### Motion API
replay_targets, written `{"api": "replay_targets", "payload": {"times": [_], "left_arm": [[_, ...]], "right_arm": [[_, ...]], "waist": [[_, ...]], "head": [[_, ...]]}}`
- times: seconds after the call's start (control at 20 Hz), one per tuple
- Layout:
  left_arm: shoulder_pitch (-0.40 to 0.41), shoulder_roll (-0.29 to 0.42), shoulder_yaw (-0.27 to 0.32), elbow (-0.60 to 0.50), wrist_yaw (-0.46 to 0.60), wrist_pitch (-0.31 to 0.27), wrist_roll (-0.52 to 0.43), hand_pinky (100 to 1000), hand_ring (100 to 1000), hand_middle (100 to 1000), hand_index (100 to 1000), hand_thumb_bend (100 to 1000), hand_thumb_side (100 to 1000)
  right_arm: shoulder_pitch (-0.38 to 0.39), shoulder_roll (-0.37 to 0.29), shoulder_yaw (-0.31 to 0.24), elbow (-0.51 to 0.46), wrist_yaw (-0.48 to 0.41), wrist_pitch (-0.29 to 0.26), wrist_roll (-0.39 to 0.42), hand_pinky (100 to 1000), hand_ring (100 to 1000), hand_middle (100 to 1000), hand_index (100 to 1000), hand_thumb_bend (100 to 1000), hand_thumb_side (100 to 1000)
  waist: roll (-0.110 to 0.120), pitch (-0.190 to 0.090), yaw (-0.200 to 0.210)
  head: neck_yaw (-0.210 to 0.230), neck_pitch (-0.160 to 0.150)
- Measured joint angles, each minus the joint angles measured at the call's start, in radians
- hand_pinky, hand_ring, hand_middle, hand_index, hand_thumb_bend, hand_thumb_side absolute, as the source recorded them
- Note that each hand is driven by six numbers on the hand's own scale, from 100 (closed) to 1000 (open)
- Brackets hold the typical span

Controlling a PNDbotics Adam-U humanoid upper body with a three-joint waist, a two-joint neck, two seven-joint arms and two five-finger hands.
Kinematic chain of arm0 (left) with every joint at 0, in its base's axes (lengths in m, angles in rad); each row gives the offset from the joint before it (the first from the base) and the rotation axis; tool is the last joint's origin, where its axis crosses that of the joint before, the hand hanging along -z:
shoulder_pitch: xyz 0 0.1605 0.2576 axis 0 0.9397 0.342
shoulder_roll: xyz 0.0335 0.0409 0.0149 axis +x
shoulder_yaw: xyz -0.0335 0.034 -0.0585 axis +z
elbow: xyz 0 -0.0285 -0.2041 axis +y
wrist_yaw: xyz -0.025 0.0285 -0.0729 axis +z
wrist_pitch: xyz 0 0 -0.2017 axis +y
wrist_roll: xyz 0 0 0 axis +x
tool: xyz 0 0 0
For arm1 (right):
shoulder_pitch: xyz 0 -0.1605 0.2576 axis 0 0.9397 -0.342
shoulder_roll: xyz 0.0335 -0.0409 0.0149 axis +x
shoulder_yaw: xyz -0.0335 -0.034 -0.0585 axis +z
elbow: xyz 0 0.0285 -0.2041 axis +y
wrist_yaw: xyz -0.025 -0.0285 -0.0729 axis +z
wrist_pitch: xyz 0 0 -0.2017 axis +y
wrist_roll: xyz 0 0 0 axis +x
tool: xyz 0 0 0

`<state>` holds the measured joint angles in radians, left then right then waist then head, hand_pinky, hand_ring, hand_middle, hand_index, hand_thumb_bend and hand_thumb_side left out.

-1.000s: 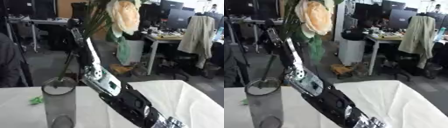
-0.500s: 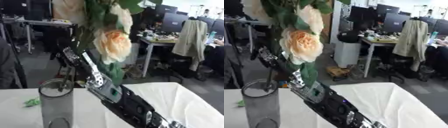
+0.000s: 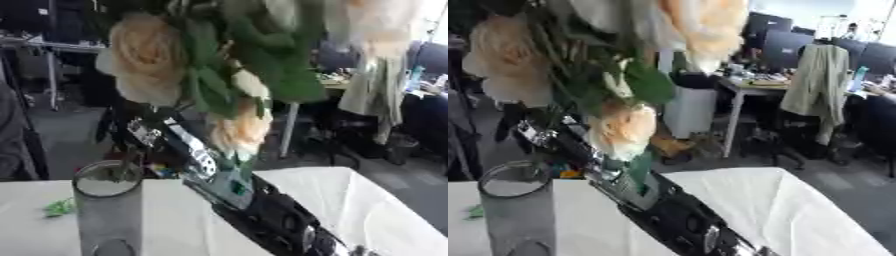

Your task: Arrange flowers into the vase.

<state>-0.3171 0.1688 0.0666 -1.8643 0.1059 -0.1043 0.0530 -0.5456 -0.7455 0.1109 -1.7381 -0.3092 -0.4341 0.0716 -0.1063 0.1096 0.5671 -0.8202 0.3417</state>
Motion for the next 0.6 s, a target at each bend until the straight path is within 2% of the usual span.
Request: {"api": "replay_targets", "payload": {"times": [0.1, 0.2, 0.4, 0.6], "left_arm": [[0.000, 0.000, 0.000, 0.000, -0.001, 0.001, -0.001, 729, 654, 615, 709, 981, 855], [0.000, 0.000, 0.000, 0.000, -0.001, 0.001, -0.001, 730, 654, 615, 709, 981, 855], [0.001, 0.001, 0.001, 0.000, -0.001, 0.001, -0.002, 730, 654, 614, 709, 980, 855], [0.001, 0.008, 0.006, 0.002, -0.002, 0.001, -0.002, 730, 654, 614, 709, 979, 856]], "right_arm": [[0.001, -0.003, -0.001, -0.002, 0.003, 0.001, 0.011, 532, 649, 368, 280, 100, 792], [0.005, -0.006, -0.001, -0.005, 0.013, 0.003, 0.025, 598, 683, 381, 278, 100, 788], [0.022, -0.014, -0.001, -0.018, 0.035, 0.009, 0.074, 603, 708, 391, 303, 100, 765], [0.050, -0.043, 0.000, -0.039, 0.044, 0.028, 0.165, 619, 749, 432, 353, 100, 782]], "waist": [[0.000, 0.000, 0.000], [0.000, 0.000, -0.001], [-0.004, 0.000, -0.008], [-0.013, -0.002, -0.014]], "head": [[0.000, 0.000], [0.000, 0.000], [0.001, 0.000], [0.007, 0.000]]}}
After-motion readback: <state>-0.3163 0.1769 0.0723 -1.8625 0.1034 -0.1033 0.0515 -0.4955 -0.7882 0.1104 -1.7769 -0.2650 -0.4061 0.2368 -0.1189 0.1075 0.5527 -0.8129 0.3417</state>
